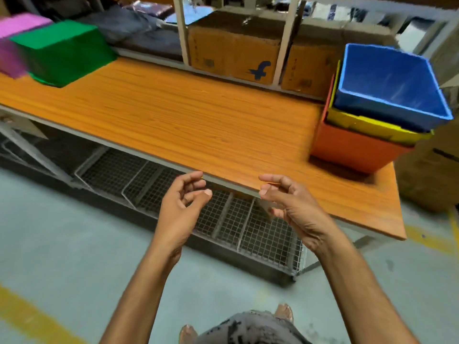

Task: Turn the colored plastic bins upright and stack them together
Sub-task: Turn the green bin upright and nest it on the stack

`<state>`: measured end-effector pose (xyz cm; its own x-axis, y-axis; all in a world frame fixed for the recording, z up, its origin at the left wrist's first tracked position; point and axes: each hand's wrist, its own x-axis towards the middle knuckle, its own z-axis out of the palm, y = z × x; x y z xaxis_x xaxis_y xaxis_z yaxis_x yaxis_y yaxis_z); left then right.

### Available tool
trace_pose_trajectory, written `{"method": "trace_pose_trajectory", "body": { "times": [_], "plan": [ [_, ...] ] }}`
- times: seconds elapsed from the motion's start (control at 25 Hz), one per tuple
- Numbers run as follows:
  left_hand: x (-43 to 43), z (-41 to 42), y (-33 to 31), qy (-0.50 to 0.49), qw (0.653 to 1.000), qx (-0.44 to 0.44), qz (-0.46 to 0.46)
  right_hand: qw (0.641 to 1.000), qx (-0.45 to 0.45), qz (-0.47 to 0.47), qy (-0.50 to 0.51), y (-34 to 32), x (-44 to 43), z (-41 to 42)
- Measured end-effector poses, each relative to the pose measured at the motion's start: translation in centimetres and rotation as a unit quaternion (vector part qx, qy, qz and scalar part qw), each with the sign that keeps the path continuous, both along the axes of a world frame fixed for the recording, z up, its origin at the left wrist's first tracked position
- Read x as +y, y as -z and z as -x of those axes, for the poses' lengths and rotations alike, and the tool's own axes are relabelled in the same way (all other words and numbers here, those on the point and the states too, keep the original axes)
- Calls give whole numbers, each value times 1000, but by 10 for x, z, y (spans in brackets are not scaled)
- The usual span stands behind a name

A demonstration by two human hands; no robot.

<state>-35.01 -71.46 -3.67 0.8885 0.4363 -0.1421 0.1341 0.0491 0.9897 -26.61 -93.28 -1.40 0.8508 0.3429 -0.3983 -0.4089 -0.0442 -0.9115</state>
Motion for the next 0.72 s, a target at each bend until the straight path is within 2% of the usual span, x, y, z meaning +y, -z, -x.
{"method": "trace_pose_trajectory", "body": {
  "times": [0.16,0.4,0.72],
  "plan": [
    [88,55,16,-57,998,12,18,998,-15,5,-57,16,105,43],
    [195,94,24,-128,992,9,18,983,-136,18,-118,24,245,71],
    [360,61,16,-177,983,1,-56,975,-178,1,-135,37,409,12]
  ]
}}
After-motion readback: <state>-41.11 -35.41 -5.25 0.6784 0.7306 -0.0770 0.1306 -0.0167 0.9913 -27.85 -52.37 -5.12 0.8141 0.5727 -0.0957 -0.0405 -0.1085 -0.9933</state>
